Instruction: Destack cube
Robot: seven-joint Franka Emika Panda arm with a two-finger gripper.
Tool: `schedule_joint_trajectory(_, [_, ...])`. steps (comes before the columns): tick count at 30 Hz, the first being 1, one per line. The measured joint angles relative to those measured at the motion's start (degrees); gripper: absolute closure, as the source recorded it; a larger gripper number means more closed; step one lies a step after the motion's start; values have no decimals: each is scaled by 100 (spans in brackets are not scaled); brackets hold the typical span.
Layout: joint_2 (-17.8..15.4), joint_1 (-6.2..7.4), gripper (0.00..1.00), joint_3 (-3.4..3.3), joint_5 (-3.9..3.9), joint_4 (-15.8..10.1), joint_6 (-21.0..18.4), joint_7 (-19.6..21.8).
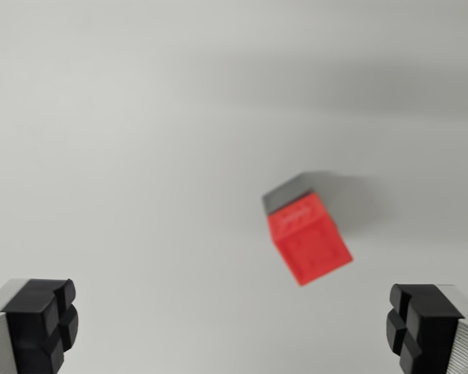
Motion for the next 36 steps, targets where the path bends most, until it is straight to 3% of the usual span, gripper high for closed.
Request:
schedule_joint_trajectory(19, [0,-4,0,-7,0,-54,33,-72])
schedule_joint_trajectory(36, [-46,-72,0,-63,14,-514,445,-655])
